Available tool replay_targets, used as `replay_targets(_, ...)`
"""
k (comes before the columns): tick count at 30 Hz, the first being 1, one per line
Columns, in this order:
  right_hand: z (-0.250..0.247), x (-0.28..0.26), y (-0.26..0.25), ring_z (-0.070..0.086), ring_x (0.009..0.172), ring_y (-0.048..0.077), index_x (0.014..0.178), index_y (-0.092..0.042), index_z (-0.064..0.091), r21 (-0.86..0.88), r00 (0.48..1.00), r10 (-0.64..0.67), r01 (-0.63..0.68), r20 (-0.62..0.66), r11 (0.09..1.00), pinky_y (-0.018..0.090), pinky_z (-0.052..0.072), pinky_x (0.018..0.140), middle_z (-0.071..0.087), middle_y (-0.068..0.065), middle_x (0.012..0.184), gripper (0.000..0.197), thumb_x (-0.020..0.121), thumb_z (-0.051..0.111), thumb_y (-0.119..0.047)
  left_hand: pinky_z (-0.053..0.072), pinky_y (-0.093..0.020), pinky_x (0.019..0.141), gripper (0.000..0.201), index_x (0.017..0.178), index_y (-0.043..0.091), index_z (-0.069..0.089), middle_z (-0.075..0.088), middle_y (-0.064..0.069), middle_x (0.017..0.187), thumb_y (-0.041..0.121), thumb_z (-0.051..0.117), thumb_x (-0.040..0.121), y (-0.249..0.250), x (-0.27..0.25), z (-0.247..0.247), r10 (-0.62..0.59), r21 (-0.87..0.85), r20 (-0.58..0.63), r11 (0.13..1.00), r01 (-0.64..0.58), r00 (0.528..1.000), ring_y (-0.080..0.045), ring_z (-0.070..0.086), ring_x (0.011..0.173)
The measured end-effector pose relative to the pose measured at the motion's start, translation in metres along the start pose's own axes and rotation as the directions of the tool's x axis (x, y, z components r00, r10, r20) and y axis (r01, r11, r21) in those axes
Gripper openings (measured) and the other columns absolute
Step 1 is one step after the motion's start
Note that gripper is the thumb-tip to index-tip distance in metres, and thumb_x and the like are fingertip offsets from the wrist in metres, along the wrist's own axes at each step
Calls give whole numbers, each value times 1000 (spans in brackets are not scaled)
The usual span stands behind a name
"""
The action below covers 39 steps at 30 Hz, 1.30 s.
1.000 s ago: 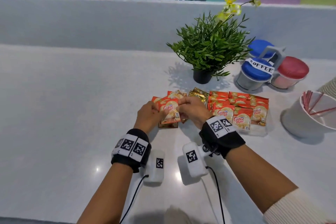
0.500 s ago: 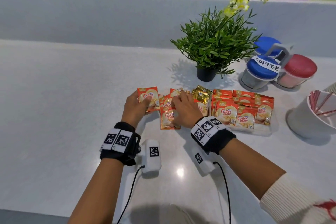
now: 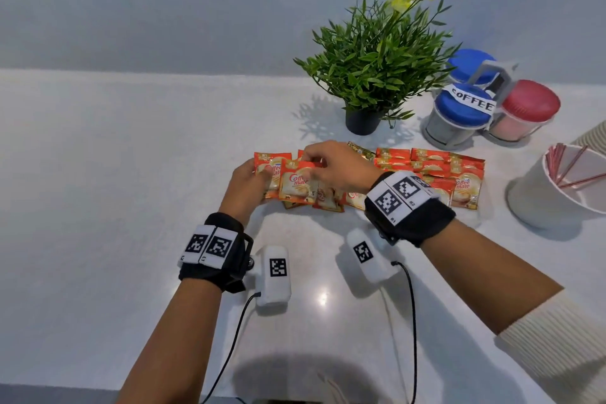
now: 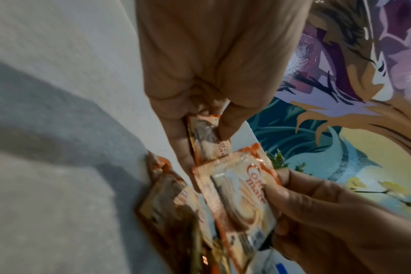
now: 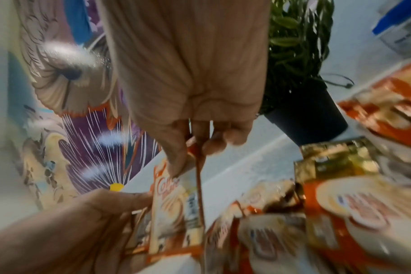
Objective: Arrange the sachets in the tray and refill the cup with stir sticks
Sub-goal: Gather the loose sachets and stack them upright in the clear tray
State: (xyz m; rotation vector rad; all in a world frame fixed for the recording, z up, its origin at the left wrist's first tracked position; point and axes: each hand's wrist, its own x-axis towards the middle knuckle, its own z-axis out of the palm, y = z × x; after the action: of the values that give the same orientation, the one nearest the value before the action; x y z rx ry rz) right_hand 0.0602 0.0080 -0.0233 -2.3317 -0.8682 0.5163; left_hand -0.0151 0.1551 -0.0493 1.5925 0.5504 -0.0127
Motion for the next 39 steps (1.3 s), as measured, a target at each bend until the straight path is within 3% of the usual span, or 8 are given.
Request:
replay_targets(5, -15, 7, 2, 52, 42, 0, 73, -12, 57, 146, 994, 84, -73, -68, 987, 8, 39, 46, 55, -6, 58, 16, 81, 70, -14, 53, -43, 85, 44, 115, 8, 59, 67, -14, 108, 42, 38, 97, 14, -4, 18, -18, -142, 161, 989, 42, 987, -28, 66, 96)
replay_targets(11, -11, 11, 16, 58, 44, 4, 88, -5, 55, 399, 974, 191, -129, -121, 908, 17, 52, 48, 56, 4, 65, 13, 83, 60, 6, 55, -36, 77, 27, 121, 5, 51, 63, -12, 107, 3, 46, 94, 8, -1, 21, 19, -49, 135, 999, -13, 991, -21, 64, 86)
replay_targets(14, -5, 11, 26, 61, 66, 17, 95, -7, 59, 198, 970, 240, -226, -49, 954, 19, 48, 53, 60, 4, 79, 16, 81, 64, -1, 55, -44, 83, 27, 121, 4, 51, 63, -16, 110, 2, 45, 94, 5, 1, 14, 2, -72, 89, 997, 4, 996, -28, 65, 93)
replay_targets(20, 13, 10, 33, 50, 113, 26, 123, -9, 48, -228, 955, 246, -205, 169, 952, 35, 45, 90, 52, 9, 124, 59, 71, 76, -9, 53, -44, 86, 28, 122, 4, 52, 63, -17, 113, 4, 46, 95, 2, 2, 8, 3, -94, 51, 996, 2, 999, -32, 63, 99)
replay_targets(26, 28, 8, 32, 51, 101, 26, 109, -11, 50, -281, 975, 190, -150, 118, 948, 29, 38, 72, 54, 9, 108, 45, 72, 76, -9, 58, -30, 73, 24, 116, 7, 56, 67, -9, 99, 4, 46, 94, 1, 1, 6, 39, -117, 5, 992, -38, 999, -21, 67, 86)
replay_targets(31, 21, 5, 30, 48, 86, 22, 90, -6, 55, -98, 986, 167, -165, 19, 981, 26, 35, 69, 54, 9, 92, 11, 83, 64, -8, 58, -24, 64, 18, 108, 9, 57, 66, -6, 89, 3, 46, 94, 1, 1, 7, 53, -143, -86, 988, -65, 995, -15, 67, 76)
replay_targets(35, -5, -8, 31, 50, 67, 15, 86, 0, 62, 141, 964, 190, -164, -188, 976, 20, 35, 54, 57, 5, 79, 13, 83, 65, -12, 57, -25, 61, 21, 111, 5, 56, 64, -10, 89, 1, 43, 94, 7, 4, 19, 45, -175, -126, 982, -67, 991, -24, 66, 82)
replay_targets(39, -31, -33, 40, 47, 47, 4, 71, -5, 58, 534, 907, 326, -143, -266, 833, 12, 35, 44, 54, 9, 65, 16, 84, 65, -10, 55, -42, 84, 24, 111, 12, 57, 65, -14, 109, 9, 44, 91, 13, 7, 46, 45, -123, -88, 991, -56, 995, -28, 65, 95)
